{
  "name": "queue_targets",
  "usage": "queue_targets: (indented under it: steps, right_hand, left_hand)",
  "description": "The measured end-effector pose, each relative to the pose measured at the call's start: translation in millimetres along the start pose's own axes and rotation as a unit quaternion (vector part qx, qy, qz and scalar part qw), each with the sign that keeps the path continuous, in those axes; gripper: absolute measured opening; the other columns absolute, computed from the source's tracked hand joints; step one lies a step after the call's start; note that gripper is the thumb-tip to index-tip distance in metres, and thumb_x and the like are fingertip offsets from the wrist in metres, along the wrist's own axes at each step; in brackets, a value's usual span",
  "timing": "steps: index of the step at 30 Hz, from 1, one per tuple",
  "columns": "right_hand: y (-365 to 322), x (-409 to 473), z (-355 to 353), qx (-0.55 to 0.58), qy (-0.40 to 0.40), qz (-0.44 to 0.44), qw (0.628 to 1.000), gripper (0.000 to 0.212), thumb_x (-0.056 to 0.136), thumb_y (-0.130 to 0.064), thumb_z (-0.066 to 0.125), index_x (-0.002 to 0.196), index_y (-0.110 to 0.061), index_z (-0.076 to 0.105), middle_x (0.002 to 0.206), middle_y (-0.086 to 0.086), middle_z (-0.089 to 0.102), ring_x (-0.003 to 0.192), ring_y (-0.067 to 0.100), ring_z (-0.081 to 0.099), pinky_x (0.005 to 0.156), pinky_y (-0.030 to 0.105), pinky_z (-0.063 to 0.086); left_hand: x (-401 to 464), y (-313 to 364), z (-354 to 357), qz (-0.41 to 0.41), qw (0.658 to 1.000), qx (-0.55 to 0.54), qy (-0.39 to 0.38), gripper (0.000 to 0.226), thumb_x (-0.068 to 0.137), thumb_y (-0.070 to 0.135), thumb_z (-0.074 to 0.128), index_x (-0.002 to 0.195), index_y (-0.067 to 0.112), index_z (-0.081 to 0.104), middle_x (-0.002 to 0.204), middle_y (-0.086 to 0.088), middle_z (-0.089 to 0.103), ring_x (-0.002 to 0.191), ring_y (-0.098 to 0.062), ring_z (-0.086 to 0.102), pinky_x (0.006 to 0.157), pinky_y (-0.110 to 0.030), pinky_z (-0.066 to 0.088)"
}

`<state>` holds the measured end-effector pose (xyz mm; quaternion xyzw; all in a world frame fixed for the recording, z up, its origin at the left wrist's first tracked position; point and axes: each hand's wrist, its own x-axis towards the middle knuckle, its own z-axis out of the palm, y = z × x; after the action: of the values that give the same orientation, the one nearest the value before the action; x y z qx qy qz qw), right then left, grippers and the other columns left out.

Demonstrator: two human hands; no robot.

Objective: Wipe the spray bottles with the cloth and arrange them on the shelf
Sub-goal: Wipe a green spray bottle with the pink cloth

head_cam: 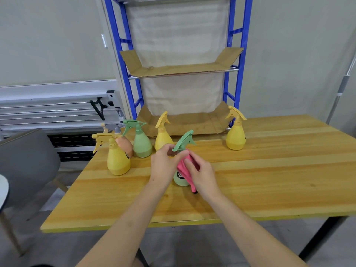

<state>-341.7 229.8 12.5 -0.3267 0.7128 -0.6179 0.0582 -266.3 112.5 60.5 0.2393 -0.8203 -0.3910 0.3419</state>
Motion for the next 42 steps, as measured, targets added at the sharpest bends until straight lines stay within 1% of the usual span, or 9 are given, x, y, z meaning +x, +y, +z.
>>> queue_targets:
  steps: [3,5,10,12,14,21,28,33,42]
  right_hand:
    - [6,1,2,0.007,-0.007,0.022,1.000,0.042,0.104,-0.032,0.062,0.144,-0.043,0.057,0.097,-0.004,0.077,0.055,0.010,0.062,0.041,0.027,0.048]
    - [13,0,-1,-0.010,-0.013,0.028,0.999,0.045,0.103,-0.031,0.064,0.145,-0.044,0.055,0.100,-0.003,0.076,0.064,0.014,0.065,0.042,0.025,0.049]
    - [31,-2,-11,-0.105,-0.036,0.047,0.993,0.045,0.101,-0.025,0.066,0.145,-0.035,0.059,0.092,0.007,0.071,0.068,0.029,0.068,0.054,0.038,0.061]
    - [31,-4,-12,-0.133,-0.036,0.041,0.990,0.048,0.101,-0.026,0.066,0.147,-0.034,0.057,0.093,0.006,0.071,0.074,0.025,0.066,0.059,0.030,0.060]
    - [25,-4,-9,-0.122,-0.021,0.031,0.992,0.050,0.100,-0.026,0.066,0.149,-0.033,0.057,0.102,0.002,0.075,0.087,0.021,0.067,0.066,0.020,0.056]
    - [4,7,12,-0.060,-0.004,-0.022,0.998,0.048,0.102,-0.030,0.064,0.150,-0.030,0.055,0.134,-0.008,0.070,0.118,0.011,0.066,0.099,0.034,0.055]
    - [31,-7,-12,-0.154,-0.075,0.001,0.985,0.055,0.103,-0.020,0.061,0.155,-0.034,0.047,0.117,-0.002,0.071,0.102,0.017,0.063,0.082,0.023,0.045]
    - [30,-11,-22,-0.158,-0.082,-0.036,0.983,0.060,0.095,-0.013,0.070,0.150,-0.031,0.054,0.132,-0.010,0.066,0.118,0.011,0.060,0.098,0.030,0.049]
    - [36,-10,-10,-0.190,-0.042,-0.008,0.981,0.052,0.100,-0.023,0.068,0.150,-0.022,0.055,0.117,0.002,0.073,0.101,0.023,0.064,0.088,0.032,0.052]
  left_hand:
    - [5,0,2,-0.010,1.000,0.012,0.015,0.027,0.084,0.046,0.080,0.098,0.023,0.074,0.078,0.011,0.073,0.073,-0.001,0.066,0.062,-0.011,0.046]
    - [6,-1,2,-0.012,1.000,0.017,0.017,0.024,0.085,0.044,0.079,0.095,0.023,0.073,0.076,0.011,0.073,0.074,-0.004,0.067,0.066,-0.020,0.052]
    - [11,-7,-4,-0.034,0.999,0.006,-0.002,0.020,0.085,0.044,0.078,0.094,0.026,0.074,0.080,0.012,0.075,0.080,-0.004,0.070,0.074,-0.033,0.059]
    - [12,-8,-5,-0.029,0.999,0.021,-0.002,0.021,0.085,0.046,0.078,0.094,0.027,0.074,0.080,0.013,0.075,0.080,-0.006,0.070,0.075,-0.037,0.059]
    - [12,-7,-5,-0.027,0.999,0.038,-0.004,0.022,0.086,0.047,0.077,0.094,0.027,0.073,0.080,0.013,0.074,0.080,-0.007,0.070,0.075,-0.038,0.058]
    - [16,-11,-14,-0.017,0.998,0.056,-0.038,0.024,0.085,0.050,0.075,0.102,0.033,0.073,0.087,0.016,0.076,0.090,-0.006,0.070,0.086,-0.042,0.057]
    - [12,-8,-16,-0.059,0.997,-0.012,-0.045,0.041,0.089,0.040,0.076,0.121,0.026,0.056,0.098,0.010,0.074,0.095,-0.009,0.068,0.082,-0.031,0.052]
    - [5,-16,-16,-0.046,0.996,-0.063,-0.038,0.031,0.091,0.035,0.075,0.114,0.018,0.063,0.105,0.007,0.074,0.100,-0.008,0.069,0.093,-0.036,0.056]
    - [-2,-23,-2,0.010,0.998,0.052,0.017,0.033,0.090,0.037,0.076,0.115,0.019,0.067,0.106,0.005,0.065,0.091,-0.009,0.062,0.090,-0.041,0.054]
